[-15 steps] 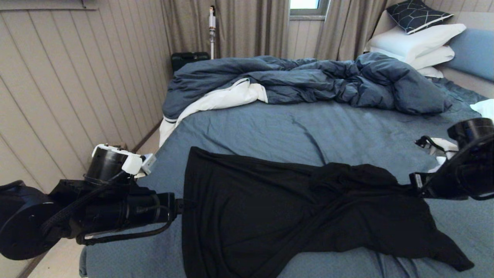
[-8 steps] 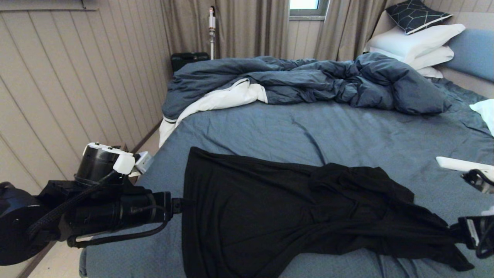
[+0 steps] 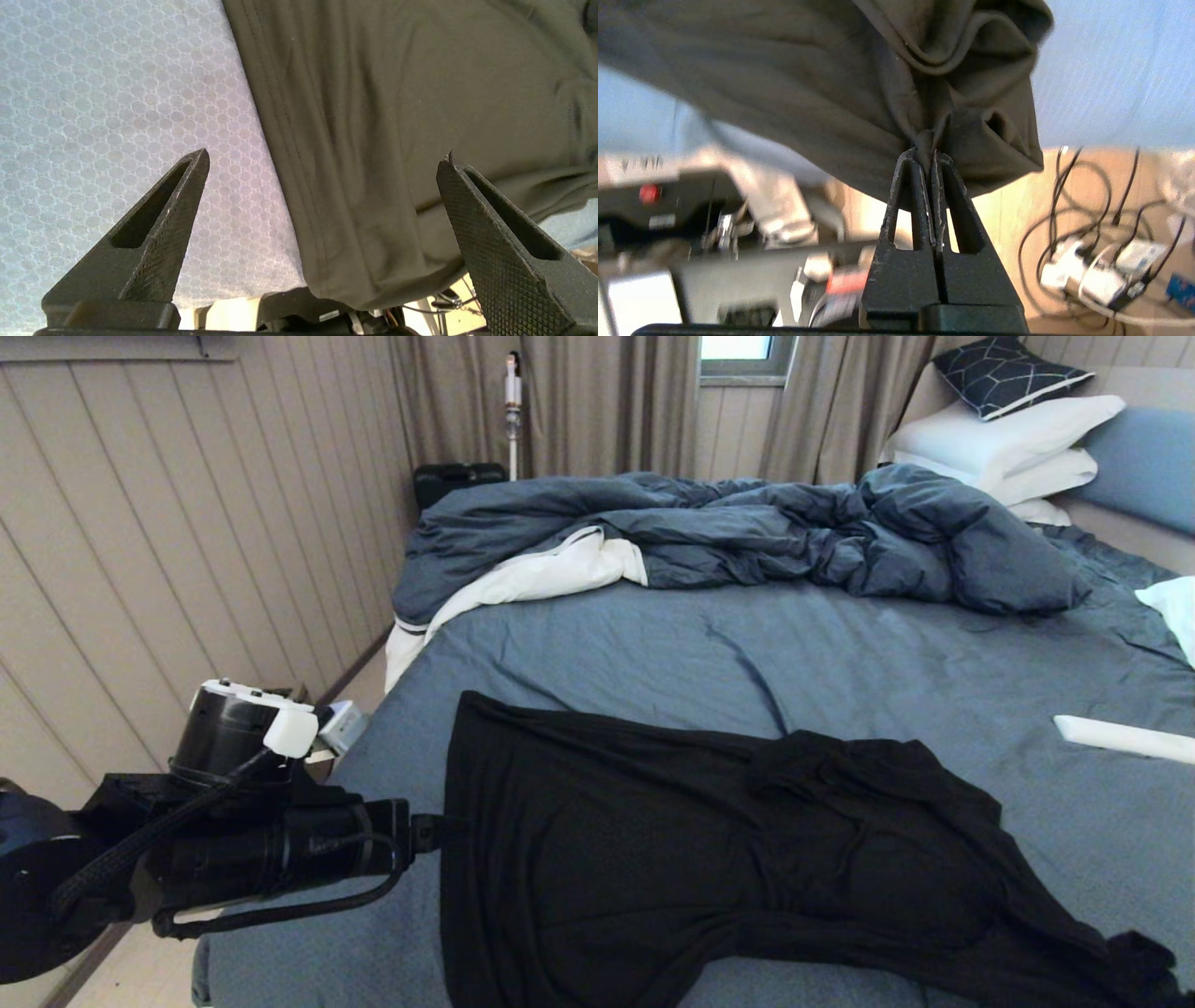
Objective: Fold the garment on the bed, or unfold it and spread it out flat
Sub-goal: Unford the black T-shirt
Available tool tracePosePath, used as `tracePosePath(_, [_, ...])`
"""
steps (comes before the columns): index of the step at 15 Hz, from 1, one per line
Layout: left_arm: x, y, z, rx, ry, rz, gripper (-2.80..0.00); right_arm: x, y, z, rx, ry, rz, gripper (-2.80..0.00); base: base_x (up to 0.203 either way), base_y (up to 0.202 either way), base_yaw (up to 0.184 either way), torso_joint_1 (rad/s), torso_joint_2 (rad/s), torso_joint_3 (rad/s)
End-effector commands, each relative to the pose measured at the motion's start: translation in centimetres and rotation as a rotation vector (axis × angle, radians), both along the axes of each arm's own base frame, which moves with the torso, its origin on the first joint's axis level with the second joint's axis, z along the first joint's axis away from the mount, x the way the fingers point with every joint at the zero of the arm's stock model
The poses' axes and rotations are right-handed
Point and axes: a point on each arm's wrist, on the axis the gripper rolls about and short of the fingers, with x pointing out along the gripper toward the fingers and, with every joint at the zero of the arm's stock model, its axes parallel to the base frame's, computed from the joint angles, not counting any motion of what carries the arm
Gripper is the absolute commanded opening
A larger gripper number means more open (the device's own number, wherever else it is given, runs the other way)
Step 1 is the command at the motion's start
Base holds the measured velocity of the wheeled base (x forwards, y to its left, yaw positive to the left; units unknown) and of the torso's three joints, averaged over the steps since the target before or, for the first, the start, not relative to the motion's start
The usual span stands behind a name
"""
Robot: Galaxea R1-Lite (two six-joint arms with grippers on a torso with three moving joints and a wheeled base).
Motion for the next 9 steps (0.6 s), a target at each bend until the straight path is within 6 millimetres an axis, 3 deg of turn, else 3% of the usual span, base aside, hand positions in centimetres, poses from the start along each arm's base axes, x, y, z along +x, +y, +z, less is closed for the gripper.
tracePosePath(1, [0.0, 0.0, 0.1, -0.003, -0.004, 0.001, 0.00, -2.4, 1.2, -0.1, -0.020, -0.039, 0.004, -2.80, 0.000, 0.000, 0.000, 0.000, 0.00, 0.000])
tracePosePath(4, [-0.1, 0.1, 0.2, -0.005, -0.005, 0.000, 0.00, -3.5, 1.8, -1.5, 0.003, 0.013, 0.000, -2.80, 0.000, 0.000, 0.000, 0.000, 0.00, 0.000])
tracePosePath(9, [-0.2, 0.0, 0.1, -0.012, 0.006, -0.013, 0.00, -3.2, 1.6, -0.6, -0.031, -0.011, -0.013, -2.80, 0.000, 0.000, 0.000, 0.000, 0.00, 0.000])
